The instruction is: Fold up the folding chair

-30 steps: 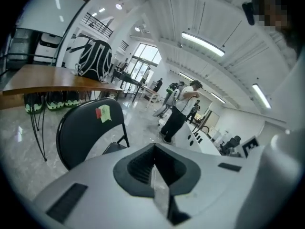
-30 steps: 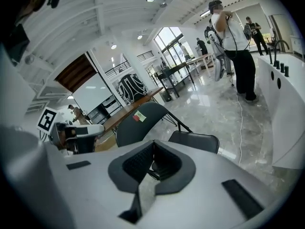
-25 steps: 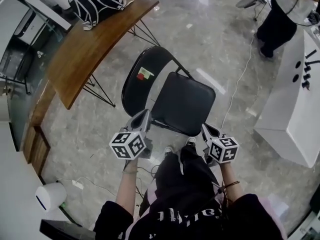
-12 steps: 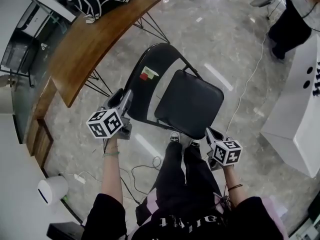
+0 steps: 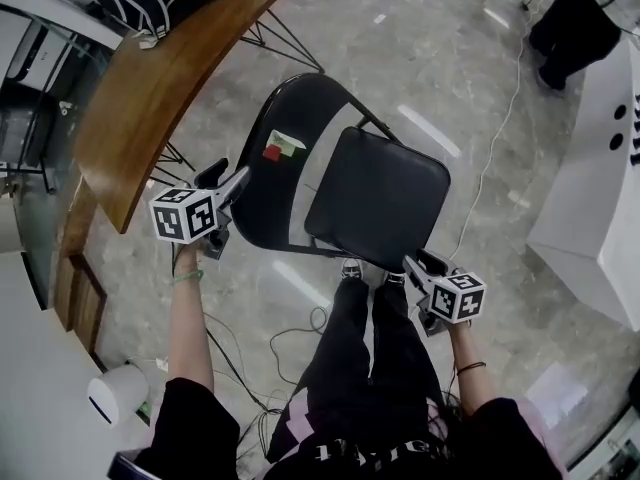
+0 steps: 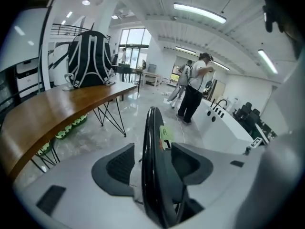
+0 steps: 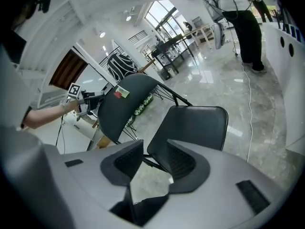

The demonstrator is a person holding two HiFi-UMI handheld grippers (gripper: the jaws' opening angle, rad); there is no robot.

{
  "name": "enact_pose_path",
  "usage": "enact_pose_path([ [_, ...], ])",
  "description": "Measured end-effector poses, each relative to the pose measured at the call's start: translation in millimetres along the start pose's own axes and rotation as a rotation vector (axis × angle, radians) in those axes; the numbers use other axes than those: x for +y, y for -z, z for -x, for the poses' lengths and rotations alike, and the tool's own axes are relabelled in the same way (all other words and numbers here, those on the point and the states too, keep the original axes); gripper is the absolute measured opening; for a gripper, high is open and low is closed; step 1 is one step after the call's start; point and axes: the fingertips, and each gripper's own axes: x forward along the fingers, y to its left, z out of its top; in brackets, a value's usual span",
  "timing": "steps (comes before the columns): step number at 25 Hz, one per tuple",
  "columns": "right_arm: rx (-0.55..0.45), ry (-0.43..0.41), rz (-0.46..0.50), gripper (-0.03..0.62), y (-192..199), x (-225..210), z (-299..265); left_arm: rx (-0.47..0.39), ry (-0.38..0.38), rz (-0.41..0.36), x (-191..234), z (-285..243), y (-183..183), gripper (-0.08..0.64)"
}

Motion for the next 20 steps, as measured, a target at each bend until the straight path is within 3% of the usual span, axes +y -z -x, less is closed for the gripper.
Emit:
enact_pose_path([
  [3, -0.013, 0.045, -0.031, 0.147, 4, -16, -15, 0.053, 0.032, -0.028, 3, -13, 8, 0.225],
  [9, 0.020, 0.138, -0.036, 0.226, 22, -63, -41, 0.104, 0.088, -0.047, -3, -32, 22, 0.225],
  [12, 0.039, 0.172, -0.041, 0.244, 37, -91, -52, 0.121, 0.064, -0.103, -3, -33, 27, 0.216],
  [14, 0.057, 0.194, -0.040, 0.252, 49, -113, -60, 0.112, 0.031, -0.148, 0, -34, 28, 0.172],
  [20, 0.100, 0.218, -0.071, 0.284, 75, -167, -83, 0.102, 0.014, -0.165, 0, -39, 28, 0.167],
])
